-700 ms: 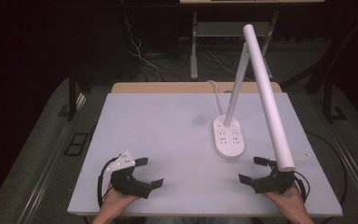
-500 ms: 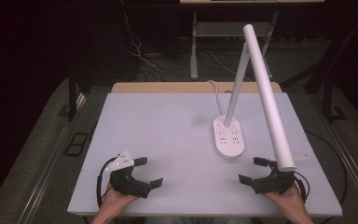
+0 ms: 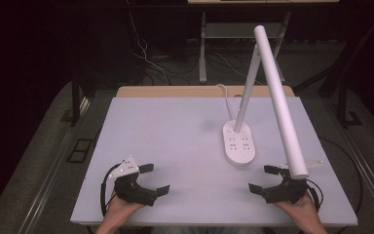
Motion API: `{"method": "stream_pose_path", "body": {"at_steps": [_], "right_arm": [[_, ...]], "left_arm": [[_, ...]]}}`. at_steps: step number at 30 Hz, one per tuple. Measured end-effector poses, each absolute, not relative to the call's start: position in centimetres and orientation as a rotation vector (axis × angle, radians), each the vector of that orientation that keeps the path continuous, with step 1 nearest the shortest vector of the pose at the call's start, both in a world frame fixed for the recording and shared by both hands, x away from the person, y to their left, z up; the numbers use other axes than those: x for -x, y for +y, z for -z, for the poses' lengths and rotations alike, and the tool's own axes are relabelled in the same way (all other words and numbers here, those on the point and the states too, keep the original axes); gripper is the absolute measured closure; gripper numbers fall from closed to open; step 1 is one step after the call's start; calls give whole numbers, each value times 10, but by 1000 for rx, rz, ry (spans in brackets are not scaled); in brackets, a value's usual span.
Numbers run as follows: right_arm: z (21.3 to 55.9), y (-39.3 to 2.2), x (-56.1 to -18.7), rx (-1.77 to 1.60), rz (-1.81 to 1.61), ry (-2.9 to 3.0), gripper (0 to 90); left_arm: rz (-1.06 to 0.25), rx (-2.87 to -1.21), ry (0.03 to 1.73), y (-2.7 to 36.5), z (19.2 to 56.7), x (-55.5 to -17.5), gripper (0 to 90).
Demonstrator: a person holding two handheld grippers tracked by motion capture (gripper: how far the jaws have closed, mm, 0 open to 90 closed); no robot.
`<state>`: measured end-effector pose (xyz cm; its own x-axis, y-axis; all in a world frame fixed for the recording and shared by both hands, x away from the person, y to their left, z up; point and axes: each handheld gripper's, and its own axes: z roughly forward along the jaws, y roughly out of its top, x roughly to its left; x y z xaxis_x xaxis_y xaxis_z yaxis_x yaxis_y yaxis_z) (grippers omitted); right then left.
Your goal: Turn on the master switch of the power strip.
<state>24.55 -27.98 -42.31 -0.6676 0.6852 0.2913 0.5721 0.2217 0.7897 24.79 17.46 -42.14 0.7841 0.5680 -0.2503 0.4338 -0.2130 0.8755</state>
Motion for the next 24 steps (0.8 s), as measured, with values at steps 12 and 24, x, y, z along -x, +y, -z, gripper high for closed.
{"method": "stream_pose_path", "body": {"at_steps": [12, 24], "right_arm": [[422, -280, -246, -1235, -1441, 2357, 3], [422, -281, -247, -1243, -1436, 2353, 2]], "left_arm": [[-140, -1891, 759, 170, 418, -248, 0], [-125, -1895, 759, 176, 404, -255, 0]]}}
